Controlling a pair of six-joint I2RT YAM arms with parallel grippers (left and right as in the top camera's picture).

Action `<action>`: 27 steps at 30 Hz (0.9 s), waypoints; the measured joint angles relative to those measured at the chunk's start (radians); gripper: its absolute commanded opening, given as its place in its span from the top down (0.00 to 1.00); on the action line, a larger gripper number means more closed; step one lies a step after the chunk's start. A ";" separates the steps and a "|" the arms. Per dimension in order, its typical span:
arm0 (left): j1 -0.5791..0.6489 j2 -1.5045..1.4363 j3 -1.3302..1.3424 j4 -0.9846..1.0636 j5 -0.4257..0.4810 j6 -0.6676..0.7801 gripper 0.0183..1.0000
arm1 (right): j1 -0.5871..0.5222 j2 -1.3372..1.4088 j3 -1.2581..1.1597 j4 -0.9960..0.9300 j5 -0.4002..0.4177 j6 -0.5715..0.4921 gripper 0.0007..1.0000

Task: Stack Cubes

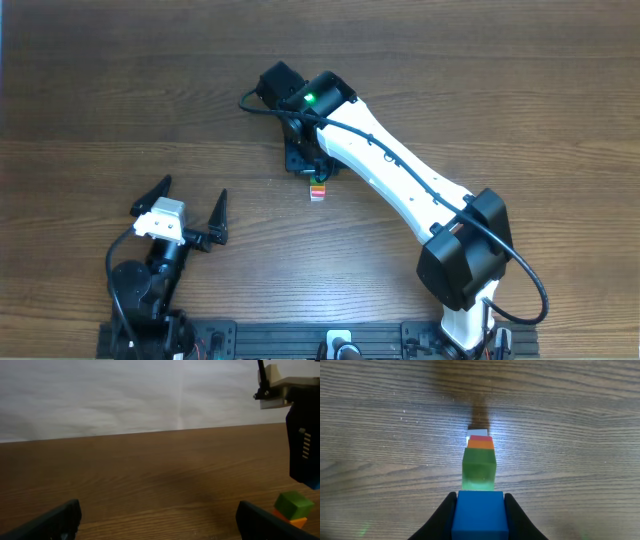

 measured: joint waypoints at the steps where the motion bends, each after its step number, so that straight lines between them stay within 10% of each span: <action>1: 0.000 0.000 0.000 0.000 0.000 0.000 0.00 | 0.001 0.003 0.000 0.000 -0.002 0.000 0.99; 27: 0.000 0.000 0.000 0.000 0.000 0.000 0.00 | 0.003 0.058 0.001 0.001 -0.005 0.003 0.99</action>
